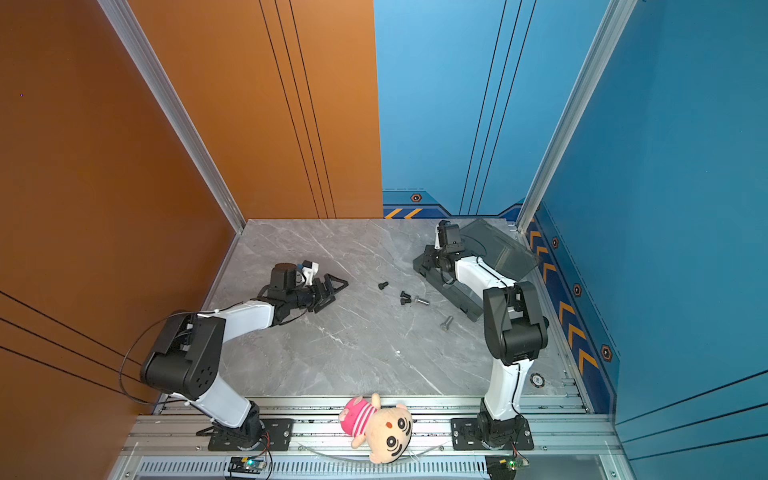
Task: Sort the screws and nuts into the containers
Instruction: 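Open the right gripper to drop the black bolt into a compartment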
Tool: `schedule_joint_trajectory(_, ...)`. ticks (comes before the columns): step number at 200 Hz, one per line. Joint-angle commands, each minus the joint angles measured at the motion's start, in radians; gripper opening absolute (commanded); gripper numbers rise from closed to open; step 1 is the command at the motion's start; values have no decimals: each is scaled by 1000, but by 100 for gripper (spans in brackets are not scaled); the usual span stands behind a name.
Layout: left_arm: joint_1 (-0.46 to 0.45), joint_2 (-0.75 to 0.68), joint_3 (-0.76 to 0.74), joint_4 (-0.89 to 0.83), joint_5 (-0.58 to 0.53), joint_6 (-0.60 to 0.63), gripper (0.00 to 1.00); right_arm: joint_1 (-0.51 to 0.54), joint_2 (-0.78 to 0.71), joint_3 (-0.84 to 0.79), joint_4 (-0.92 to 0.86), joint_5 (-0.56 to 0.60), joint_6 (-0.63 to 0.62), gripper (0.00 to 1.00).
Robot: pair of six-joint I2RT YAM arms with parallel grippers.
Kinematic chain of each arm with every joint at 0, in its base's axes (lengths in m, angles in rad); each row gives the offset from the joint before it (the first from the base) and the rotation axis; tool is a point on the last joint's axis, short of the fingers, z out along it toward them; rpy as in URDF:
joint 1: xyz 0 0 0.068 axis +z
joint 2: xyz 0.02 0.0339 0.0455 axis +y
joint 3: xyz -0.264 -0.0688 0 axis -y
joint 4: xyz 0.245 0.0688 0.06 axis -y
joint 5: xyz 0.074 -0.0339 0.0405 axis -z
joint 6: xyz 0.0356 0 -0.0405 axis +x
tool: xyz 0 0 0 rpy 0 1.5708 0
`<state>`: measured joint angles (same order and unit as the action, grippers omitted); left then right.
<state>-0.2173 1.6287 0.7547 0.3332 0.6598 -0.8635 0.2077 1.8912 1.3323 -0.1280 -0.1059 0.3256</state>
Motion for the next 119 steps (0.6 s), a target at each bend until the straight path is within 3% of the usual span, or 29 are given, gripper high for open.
schedule_joint_trajectory(1, -8, -1, 13, 12, 16, -8, 98, -11, 11, 26, -33, 57, 17, 1)
schedule_joint_trajectory(75, -13, -3, 15, 12, 14, -7, 98, -22, 46, 26, -39, 43, 19, 2)
schedule_joint_trajectory(119, -13, -3, 15, 13, 13, -8, 98, -22, 66, 39, -45, 30, 21, 16)
